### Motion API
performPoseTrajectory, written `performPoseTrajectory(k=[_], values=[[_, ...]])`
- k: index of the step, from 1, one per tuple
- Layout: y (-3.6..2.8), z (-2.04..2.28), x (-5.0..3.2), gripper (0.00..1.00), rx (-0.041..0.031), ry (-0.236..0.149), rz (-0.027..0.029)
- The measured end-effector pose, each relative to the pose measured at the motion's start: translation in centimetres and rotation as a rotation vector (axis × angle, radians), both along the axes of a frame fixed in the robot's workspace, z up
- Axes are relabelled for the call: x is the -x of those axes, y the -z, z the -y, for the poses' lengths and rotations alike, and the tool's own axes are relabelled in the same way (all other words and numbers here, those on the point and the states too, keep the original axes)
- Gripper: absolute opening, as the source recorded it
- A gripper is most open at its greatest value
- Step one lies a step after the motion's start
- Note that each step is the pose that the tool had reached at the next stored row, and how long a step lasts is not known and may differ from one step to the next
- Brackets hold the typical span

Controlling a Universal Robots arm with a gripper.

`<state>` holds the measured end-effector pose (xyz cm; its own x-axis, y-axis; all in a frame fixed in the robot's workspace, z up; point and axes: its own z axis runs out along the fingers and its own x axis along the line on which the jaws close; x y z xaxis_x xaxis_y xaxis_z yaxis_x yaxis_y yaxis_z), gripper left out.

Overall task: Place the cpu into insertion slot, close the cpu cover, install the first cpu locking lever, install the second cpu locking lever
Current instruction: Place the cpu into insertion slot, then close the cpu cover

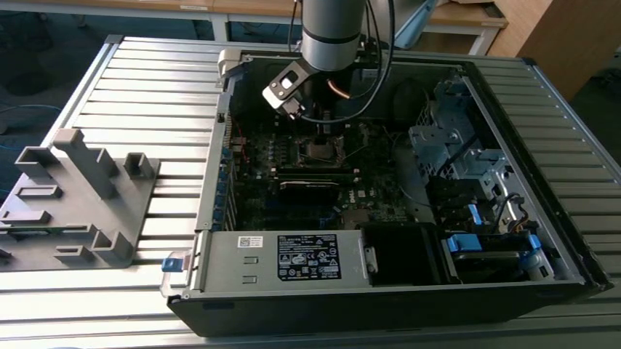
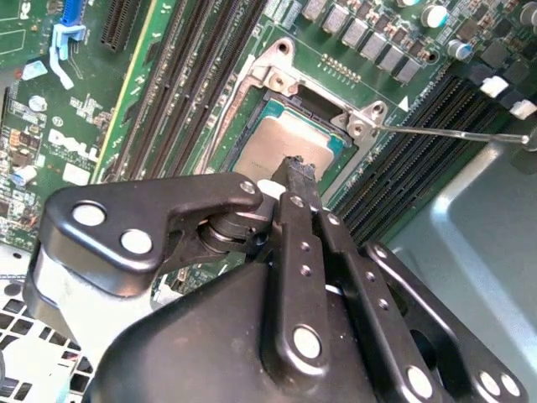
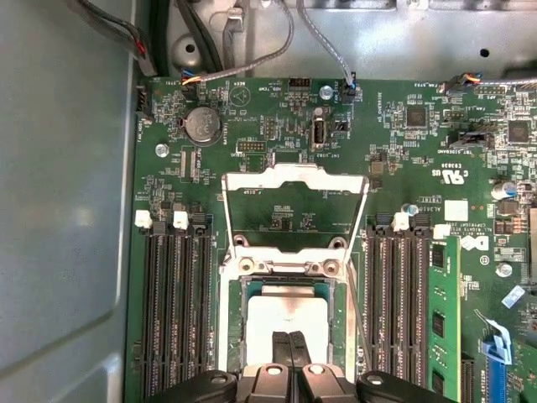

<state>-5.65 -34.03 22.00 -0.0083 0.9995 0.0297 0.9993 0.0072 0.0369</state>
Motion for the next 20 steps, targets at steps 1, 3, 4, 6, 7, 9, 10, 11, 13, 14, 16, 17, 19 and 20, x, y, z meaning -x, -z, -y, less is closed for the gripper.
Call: performPoseTrajectory(k=[1,3,4,6,7,9,10,11,13,14,16,17,19,20], values=[[0.0,0.0,0.0,0.11,-0.0001,0.0,0.0],[0.0,0.0,0.0,0.11,0.0001,0.005,-0.0001],[0.0,0.01,-0.01,0.11,0.0002,0.014,-0.0002],[0.0,0.01,-0.01,0.11,0.0003,0.017,-0.0002],[0.0,0.0,-0.01,0.11,0.0001,0.018,-0.0001],[0.0,0.0,-0.01,0.11,0.0001,0.019,-0.0001],[0.0,0.0,-0.01,0.11,-0.0001,0.019,0.0001],[-0.03,0.0,-0.01,0.11,0.0002,0.019,-0.0001],[-0.07,0.0,-0.01,0.11,0.0,0.019,0.0],[-0.07,0.0,-0.01,0.11,0.0,0.019,0.0],[-0.08,0.0,-0.01,0.11,0.0001,0.019,-0.0001],[-0.09,0.0,-0.01,0.11,0.0002,0.019,-0.0001],[-0.13,0.0,-0.01,0.11,0.0003,0.019,-0.0002],[-0.14,0.0,-0.01,0.11,0.0002,0.019,-0.0001]])
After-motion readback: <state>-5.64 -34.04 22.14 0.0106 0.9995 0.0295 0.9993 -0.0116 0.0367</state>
